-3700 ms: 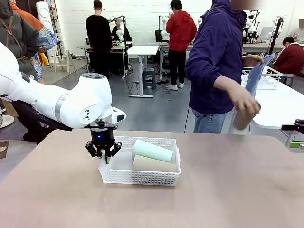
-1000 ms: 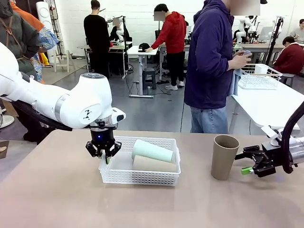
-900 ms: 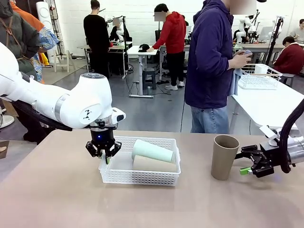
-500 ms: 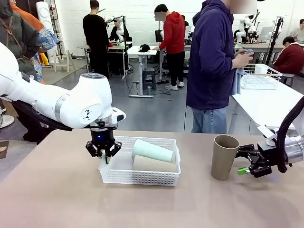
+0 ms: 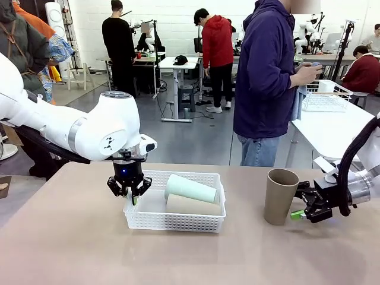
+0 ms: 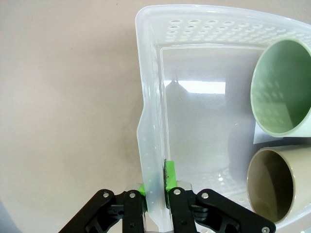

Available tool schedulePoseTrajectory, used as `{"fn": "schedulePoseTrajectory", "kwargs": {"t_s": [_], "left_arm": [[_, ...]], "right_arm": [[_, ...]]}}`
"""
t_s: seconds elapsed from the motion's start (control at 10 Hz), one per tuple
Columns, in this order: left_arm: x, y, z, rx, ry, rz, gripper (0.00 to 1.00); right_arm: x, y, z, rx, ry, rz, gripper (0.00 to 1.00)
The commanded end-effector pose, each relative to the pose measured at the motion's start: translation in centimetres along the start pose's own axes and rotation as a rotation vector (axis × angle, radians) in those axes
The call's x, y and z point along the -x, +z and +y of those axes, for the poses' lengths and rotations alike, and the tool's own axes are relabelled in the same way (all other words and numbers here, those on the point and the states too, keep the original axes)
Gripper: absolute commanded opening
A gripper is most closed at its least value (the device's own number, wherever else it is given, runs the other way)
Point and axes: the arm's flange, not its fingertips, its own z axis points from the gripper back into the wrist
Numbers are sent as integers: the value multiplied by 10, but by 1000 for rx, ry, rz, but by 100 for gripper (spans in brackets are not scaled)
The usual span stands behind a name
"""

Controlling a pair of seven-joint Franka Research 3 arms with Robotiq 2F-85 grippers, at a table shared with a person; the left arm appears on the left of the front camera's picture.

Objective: Clean and organize the cups into the basket.
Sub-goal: Pick up the Reusable plastic cup from the right side of the table and stack it inside the Organizing basket in the center of the table.

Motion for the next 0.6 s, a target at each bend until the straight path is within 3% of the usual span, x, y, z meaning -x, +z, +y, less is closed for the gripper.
{"fn": "schedulePoseTrajectory", "kwargs": {"t_s": [0.0,0.5], "left_arm": [[0,1,0,-2,-8,-4,0],[0,1,0,-2,-8,-4,0]], "right_arm": [[1,-9,-9,-30,6,4,100],[-2,-22,-21,-58,-2,-38,100]]}}
